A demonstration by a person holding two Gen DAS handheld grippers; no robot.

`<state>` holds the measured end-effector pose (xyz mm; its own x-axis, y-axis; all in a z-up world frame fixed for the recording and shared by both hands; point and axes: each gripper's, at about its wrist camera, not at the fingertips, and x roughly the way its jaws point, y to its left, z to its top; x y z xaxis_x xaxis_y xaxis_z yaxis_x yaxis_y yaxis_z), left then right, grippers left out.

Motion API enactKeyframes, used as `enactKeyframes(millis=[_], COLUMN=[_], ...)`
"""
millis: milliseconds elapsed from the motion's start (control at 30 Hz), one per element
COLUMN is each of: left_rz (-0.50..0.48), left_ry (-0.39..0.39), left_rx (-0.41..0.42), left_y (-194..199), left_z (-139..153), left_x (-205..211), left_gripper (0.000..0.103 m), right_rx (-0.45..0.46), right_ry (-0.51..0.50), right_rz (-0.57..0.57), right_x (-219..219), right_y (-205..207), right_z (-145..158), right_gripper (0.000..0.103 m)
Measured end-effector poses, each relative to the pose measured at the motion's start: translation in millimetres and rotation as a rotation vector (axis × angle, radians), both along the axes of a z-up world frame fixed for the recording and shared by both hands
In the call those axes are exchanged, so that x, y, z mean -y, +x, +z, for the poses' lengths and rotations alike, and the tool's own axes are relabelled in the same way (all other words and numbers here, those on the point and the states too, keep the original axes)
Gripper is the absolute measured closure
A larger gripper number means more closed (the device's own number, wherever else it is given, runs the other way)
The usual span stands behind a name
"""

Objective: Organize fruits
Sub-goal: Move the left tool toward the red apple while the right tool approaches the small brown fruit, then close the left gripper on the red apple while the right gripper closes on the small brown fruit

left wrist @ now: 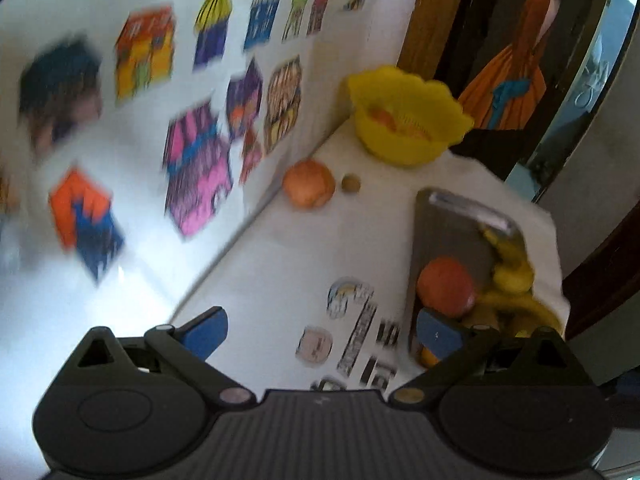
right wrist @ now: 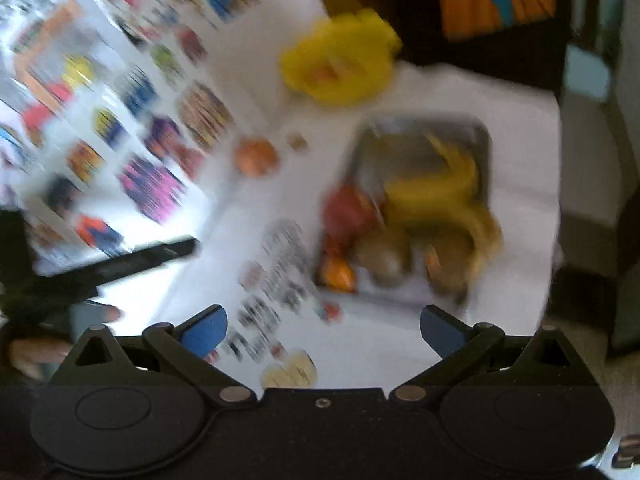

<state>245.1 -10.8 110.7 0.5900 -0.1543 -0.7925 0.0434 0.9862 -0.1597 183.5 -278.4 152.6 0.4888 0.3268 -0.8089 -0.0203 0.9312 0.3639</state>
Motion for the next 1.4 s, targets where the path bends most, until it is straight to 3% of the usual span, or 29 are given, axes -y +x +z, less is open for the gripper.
enactKeyframes(millis=[133,200,267,433,733,900,1167,1233,1400], left_rz=[-0.008,-0.017,-0.024,-0.034,-0.065,-0.054,-0.071,-0.083,-0.089], left_ry=[0.002,0.020,0.044,0.101,0.188,0.204,0.291,0.300,0.307], left_rx=[0.042,0.059,0.063,0.060,0.076,0.077,0.065,0.060,0.066], left_y=[35.2,56.6,77.9,119.2,158.8,169.1,183.8,186.3,191.6], left_z=[1.2,-7.7,-19.9,-45.3,-71.8,-82.0,-100.4,-103.6,-108.3], left_x=[5.4,12.2,20.0,34.3,49.1,49.2,56.9,59.6,61.0], left_gripper=[0.001,0.001,0.001,0.001,0.001,0.001,0.006,0.006,0.007], right_rx=[0.213,0.301,0.333,0.334,0.286,0.281,0.321,0.325,0.358], right_ry=[-0.103,-0.166,-0.209,-0.255,-0.315,-0.300,-0.313,-0.311,-0.305], right_rz=[0.129,0.195,0.241,0.380,0.545,0.607,0.759,0.804,0.784], right_x=[-3.6,-6.2,-8.2,-17.4,-30.0,-40.4,-55.6,-55.1,-48.9], right_y=[45.3,77.2,109.1,178.9,245.3,266.5,288.6,291.7,298.6], right_z=[34.8,32.9,20.5,-29.7,-108.7,-131.9,-153.3,-155.5,-159.2], right_gripper=[0.001,0.001,0.001,0.001,0.008,0.010,0.011,0.016,0.021])
